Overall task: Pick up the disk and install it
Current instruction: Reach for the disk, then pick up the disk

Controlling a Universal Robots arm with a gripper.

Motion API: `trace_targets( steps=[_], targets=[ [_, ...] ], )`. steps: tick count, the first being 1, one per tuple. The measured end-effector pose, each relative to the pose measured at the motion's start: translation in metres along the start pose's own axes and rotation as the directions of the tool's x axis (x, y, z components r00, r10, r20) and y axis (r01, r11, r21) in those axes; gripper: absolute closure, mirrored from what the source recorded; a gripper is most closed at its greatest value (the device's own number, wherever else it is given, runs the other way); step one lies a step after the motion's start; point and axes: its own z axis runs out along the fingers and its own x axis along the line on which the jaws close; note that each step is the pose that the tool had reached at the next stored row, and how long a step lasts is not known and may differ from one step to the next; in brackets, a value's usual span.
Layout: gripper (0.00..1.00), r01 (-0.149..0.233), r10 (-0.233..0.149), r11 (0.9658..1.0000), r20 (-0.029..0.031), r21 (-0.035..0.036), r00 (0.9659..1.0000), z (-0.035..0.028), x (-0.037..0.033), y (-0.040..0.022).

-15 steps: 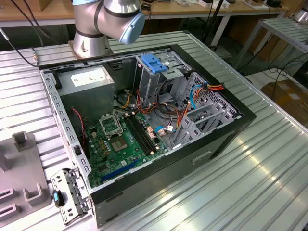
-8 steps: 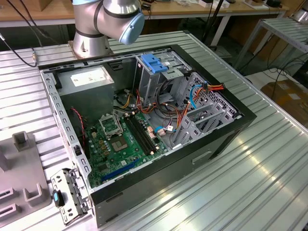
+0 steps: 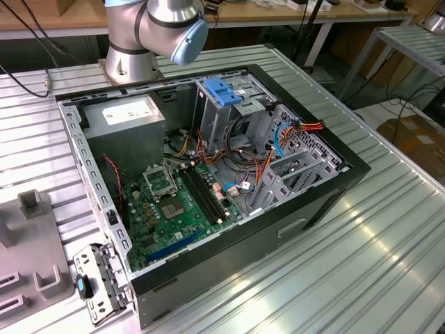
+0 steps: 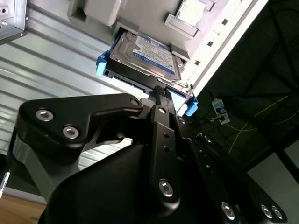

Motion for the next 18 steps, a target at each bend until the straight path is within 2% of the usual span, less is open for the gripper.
trace_targets(
  steps=[2, 5, 18],
  targets=[
    [0.89, 0.0, 0.0, 1.0, -0.0001, 0.0, 1.0, 0.0004, 0.0094, 0.0014],
    [0.89, 0.0, 0.0, 1.0, -0.0001, -0.0001, 1.0, 0.0009, 0.0168, 0.0032],
    [0.89, 0.0, 0.0, 1.0, -0.0001, -0.0002, 1.0, 0.0009, 0.018, 0.0031]
  ],
)
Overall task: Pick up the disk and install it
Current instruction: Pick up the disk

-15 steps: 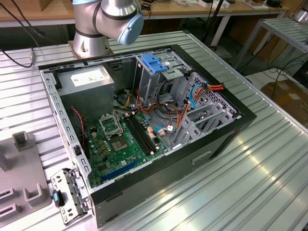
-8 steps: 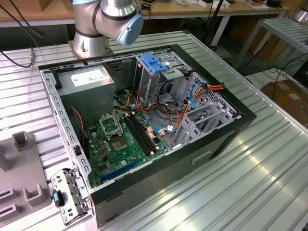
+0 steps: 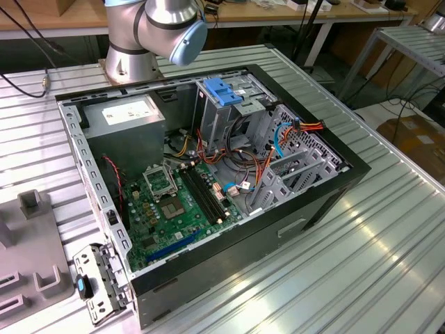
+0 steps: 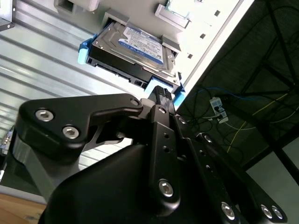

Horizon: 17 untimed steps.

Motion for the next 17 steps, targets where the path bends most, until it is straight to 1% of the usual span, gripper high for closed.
trace_targets(
  steps=[5, 8, 9, 11, 14, 17],
  targets=[
    [0.89, 0.008, -0.008, 1.0, -0.0004, 0.0001, 1.0, 0.0, 0.0001, 0.0],
    [0.89, 0.032, -0.032, 0.9995, -0.0013, 0.0004, 0.9995, 0.0, 0.0001, 0.0],
    [0.89, 0.045, -0.045, 0.999, -0.0019, 0.0006, 0.999, 0.0, 0.0001, 0.0],
    [0.89, 0.078, -0.078, 0.9969, -0.0033, 0.0009, 0.9969, 0.0, 0.0001, 0.0],
    [0.89, 0.111, -0.111, 0.9939, -0.0047, 0.0012, 0.9938, 0.0, 0.0001, 0.0],
    [0.89, 0.151, -0.151, 0.9885, -0.0066, 0.0016, 0.9885, 0.0, 0.0001, 0.0]
  ],
)
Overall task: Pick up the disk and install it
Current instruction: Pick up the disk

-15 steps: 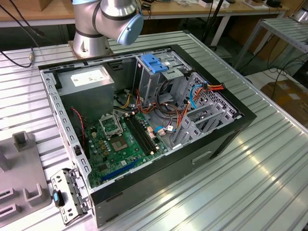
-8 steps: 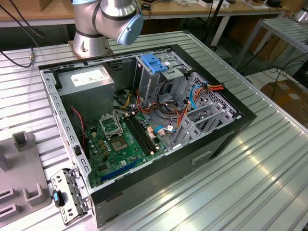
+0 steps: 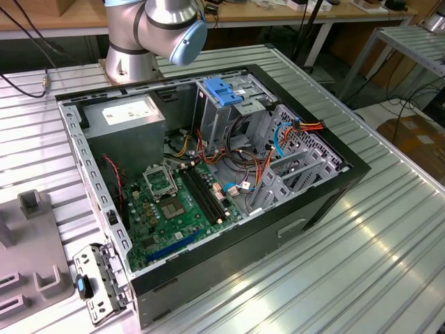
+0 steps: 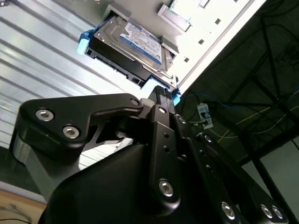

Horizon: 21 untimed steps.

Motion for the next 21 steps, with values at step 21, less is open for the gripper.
trace_targets(
  steps=[21],
  targets=[
    [0.89, 0.283, -0.283, 0.9591, -0.0126, 0.0022, 0.9591, 0.0, -0.0001, 0.0]
  ],
)
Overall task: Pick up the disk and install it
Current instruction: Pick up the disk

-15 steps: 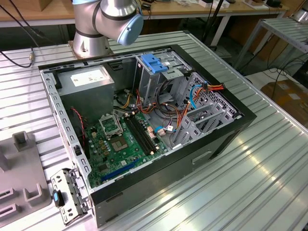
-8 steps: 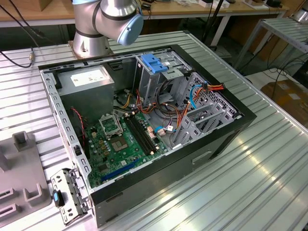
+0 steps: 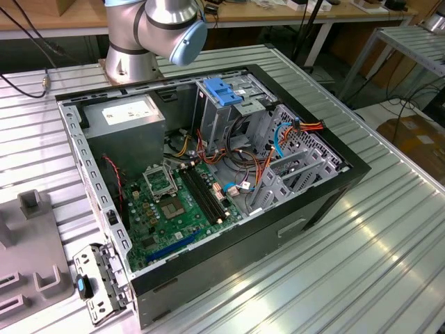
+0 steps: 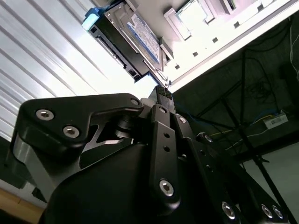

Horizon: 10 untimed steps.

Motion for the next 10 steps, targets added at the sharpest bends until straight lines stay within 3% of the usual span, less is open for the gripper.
trace_targets(
  steps=[5, 10],
  targets=[
    [0.89, 0.064, -0.064, 0.998, -0.0027, 0.0008, 0.998, 0.0, 0.0, 0.0],
    [0.89, 0.125, -0.125, 0.9921, -0.0054, 0.0014, 0.9921, 0.0, 0.0, 0.0]
  ],
)
